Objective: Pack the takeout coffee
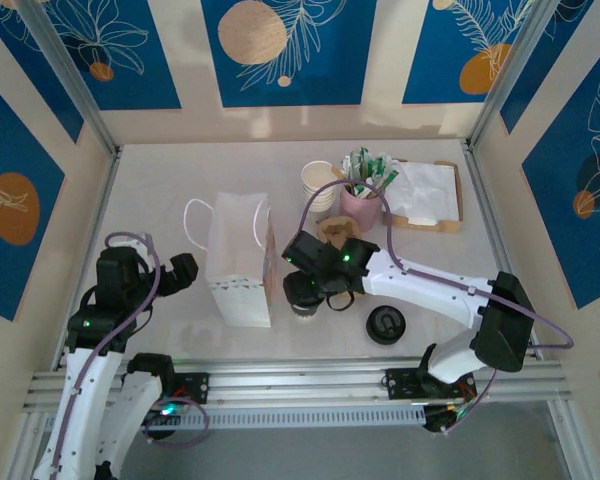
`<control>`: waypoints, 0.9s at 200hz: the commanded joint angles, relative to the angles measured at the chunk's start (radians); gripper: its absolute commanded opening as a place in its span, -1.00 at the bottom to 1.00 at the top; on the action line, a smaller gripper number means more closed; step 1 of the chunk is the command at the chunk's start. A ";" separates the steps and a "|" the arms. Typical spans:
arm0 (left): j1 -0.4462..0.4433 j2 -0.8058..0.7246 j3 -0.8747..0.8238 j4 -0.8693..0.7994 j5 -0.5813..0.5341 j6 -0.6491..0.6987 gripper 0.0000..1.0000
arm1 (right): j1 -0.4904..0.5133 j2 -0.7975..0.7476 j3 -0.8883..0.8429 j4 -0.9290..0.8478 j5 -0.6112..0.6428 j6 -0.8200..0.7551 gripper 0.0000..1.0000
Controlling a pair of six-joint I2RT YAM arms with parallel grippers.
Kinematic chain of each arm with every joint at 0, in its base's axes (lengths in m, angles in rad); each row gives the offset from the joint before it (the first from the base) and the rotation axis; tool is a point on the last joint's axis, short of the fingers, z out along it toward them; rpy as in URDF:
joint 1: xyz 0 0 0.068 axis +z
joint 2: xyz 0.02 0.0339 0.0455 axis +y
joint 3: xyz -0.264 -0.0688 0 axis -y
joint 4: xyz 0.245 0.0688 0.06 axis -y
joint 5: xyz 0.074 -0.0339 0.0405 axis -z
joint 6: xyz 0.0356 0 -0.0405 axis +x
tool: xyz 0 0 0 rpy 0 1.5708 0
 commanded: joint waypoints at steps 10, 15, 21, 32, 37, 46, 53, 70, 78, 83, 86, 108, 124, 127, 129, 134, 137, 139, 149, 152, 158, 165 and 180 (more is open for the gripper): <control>0.012 -0.010 -0.007 0.016 0.001 0.010 1.00 | 0.014 0.021 0.027 -0.022 0.004 0.005 0.43; 0.012 -0.009 -0.007 0.016 0.001 0.010 1.00 | 0.014 0.023 0.027 -0.023 0.006 0.005 0.43; 0.012 -0.009 -0.007 0.016 0.000 0.010 1.00 | 0.013 0.023 0.025 -0.022 0.004 0.005 0.43; 0.012 -0.009 -0.007 0.016 0.001 0.010 1.00 | 0.013 0.026 0.023 -0.020 0.004 0.008 0.43; 0.012 -0.009 -0.007 0.016 0.002 0.009 1.00 | 0.013 0.027 0.021 -0.018 0.001 0.008 0.43; 0.012 -0.009 -0.007 0.017 0.001 0.009 1.00 | 0.014 0.029 0.019 -0.016 -0.003 0.010 0.43; 0.012 -0.009 -0.007 0.017 0.001 0.009 1.00 | 0.015 0.032 0.019 -0.016 -0.005 0.011 0.43; 0.012 -0.009 -0.007 0.017 0.000 0.009 1.00 | 0.018 0.037 0.015 -0.023 -0.003 0.014 0.43; 0.012 -0.009 -0.007 0.017 0.000 0.009 1.00 | 0.019 0.038 0.016 -0.029 -0.002 0.018 0.43; 0.012 -0.009 -0.007 0.016 0.000 0.008 1.00 | 0.020 0.038 0.015 -0.029 -0.001 0.019 0.43; 0.012 -0.009 -0.007 0.016 0.000 0.008 1.00 | 0.020 0.038 0.015 -0.030 -0.001 0.019 0.43; 0.012 -0.009 -0.007 0.017 0.000 0.008 1.00 | 0.024 0.039 0.012 -0.032 -0.005 0.027 0.43; 0.012 -0.009 -0.007 0.018 0.001 0.008 1.00 | 0.027 0.038 -0.002 -0.014 -0.033 0.034 0.43; 0.013 -0.008 -0.007 0.017 0.001 0.008 1.00 | 0.027 0.037 -0.006 -0.009 -0.040 0.036 0.43; 0.012 -0.009 -0.007 0.018 0.001 0.008 1.00 | 0.027 0.036 -0.010 -0.002 -0.050 0.039 0.43; 0.012 -0.009 -0.008 0.018 0.001 0.008 1.00 | 0.027 0.034 -0.017 0.008 -0.060 0.041 0.43; 0.012 -0.009 -0.008 0.018 0.001 0.008 1.00 | 0.027 0.033 -0.023 0.015 -0.068 0.043 0.42; 0.012 -0.009 -0.007 0.017 0.001 0.008 1.00 | 0.027 0.033 -0.024 0.017 -0.070 0.044 0.42; 0.012 -0.009 -0.008 0.018 0.001 0.008 1.00 | 0.029 0.035 -0.032 0.017 -0.076 0.056 0.42; 0.012 -0.009 -0.007 0.018 0.002 0.008 1.00 | 0.028 0.036 -0.034 0.016 -0.076 0.058 0.42; 0.012 -0.009 -0.008 0.018 0.002 0.009 1.00 | 0.027 0.037 -0.040 0.014 -0.080 0.064 0.42; 0.011 -0.009 -0.008 0.018 0.003 0.009 1.00 | 0.028 0.037 -0.046 0.015 -0.082 0.069 0.42; 0.012 -0.009 -0.008 0.018 0.003 0.008 1.00 | 0.029 0.037 -0.056 0.012 -0.082 0.081 0.42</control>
